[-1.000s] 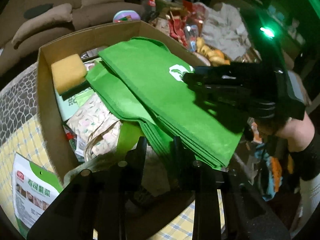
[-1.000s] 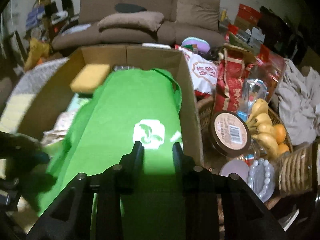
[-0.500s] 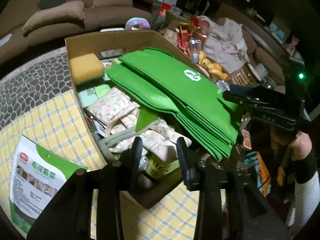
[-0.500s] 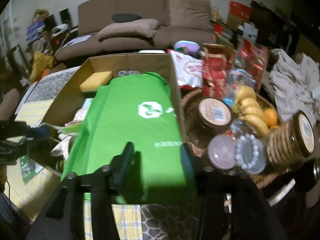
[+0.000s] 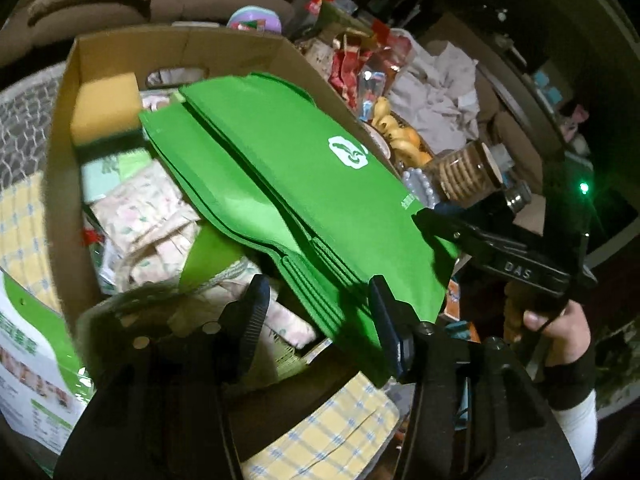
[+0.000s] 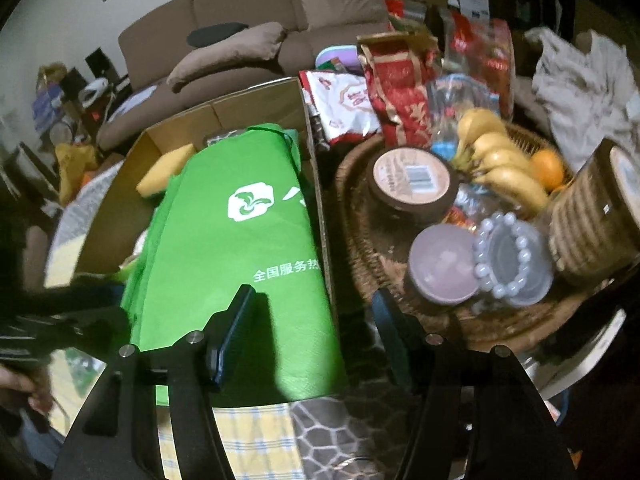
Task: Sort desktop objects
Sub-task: 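Press the green bag flat inside the box with the left gripper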
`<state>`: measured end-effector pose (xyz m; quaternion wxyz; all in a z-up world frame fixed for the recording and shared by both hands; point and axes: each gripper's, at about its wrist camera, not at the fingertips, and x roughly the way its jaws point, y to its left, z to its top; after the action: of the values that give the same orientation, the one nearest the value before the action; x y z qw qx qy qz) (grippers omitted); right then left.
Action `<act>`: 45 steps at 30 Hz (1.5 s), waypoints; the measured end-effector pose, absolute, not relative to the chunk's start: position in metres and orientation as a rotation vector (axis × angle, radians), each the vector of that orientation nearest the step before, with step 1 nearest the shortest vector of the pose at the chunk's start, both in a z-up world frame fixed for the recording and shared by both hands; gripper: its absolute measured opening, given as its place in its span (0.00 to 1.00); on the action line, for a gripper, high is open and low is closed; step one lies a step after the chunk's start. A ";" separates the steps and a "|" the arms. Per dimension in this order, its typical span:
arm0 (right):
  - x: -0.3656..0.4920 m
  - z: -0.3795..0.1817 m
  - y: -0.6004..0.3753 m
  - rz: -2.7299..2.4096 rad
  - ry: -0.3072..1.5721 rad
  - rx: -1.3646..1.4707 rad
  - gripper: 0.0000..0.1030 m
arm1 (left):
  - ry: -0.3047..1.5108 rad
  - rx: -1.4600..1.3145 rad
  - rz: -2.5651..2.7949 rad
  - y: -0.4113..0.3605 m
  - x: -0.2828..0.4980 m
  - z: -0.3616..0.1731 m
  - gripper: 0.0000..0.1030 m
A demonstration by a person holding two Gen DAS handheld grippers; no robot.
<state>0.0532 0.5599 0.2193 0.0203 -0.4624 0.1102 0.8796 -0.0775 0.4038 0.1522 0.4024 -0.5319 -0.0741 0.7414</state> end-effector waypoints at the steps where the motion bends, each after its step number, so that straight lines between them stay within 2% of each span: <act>1: 0.053 0.219 0.561 2.728 0.366 -1.442 0.60 | -0.208 -1.360 1.858 0.406 -0.079 0.149 0.47; 3: 0.054 0.217 0.562 2.736 0.435 -1.462 0.53 | -0.236 -1.368 1.835 0.408 -0.081 0.145 0.47; 4: 0.054 0.217 0.561 2.748 0.454 -1.468 0.45 | -0.238 -1.362 1.825 0.411 -0.080 0.145 0.45; 5: 0.055 0.218 0.557 2.749 0.442 -1.471 0.44 | -0.229 -1.351 1.821 0.413 -0.079 0.145 0.36; 8: 0.057 0.221 0.550 2.750 0.368 -1.468 0.43 | -0.163 -1.304 1.873 0.418 -0.072 0.154 0.30; 11: 0.064 0.224 0.553 2.751 0.401 -1.457 0.41 | -0.113 -1.245 1.912 0.419 -0.066 0.165 0.23; 18: 0.078 0.247 0.547 2.781 0.372 -1.368 0.41 | -0.023 -1.076 1.986 0.419 -0.047 0.200 0.23; 26: 0.066 0.280 0.538 2.877 0.389 -1.186 0.41 | -0.049 -0.911 2.059 0.405 -0.053 0.239 0.23; 34: 0.021 0.250 0.523 2.836 0.260 -1.256 0.36 | -0.058 -1.043 2.095 0.404 -0.094 0.211 0.23; 35: 0.017 0.244 0.521 2.835 0.247 -1.268 0.23 | -0.047 -1.054 2.101 0.405 -0.098 0.206 0.23; 36: 0.011 0.237 0.517 2.854 0.249 -1.292 0.19 | -0.031 -1.065 2.104 0.405 -0.100 0.201 0.23; 41: -0.003 0.214 0.494 2.797 0.091 -1.367 0.20 | 0.111 -1.153 2.108 0.423 -0.105 0.173 0.23; 45: -0.003 0.205 0.488 2.777 0.068 -1.397 0.21 | 0.166 -1.231 2.112 0.428 -0.102 0.156 0.23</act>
<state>-0.0034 0.4883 0.2054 0.0163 -0.4491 0.0218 0.8930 -0.1022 0.4279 0.1564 0.3390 -0.4728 0.0639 0.8109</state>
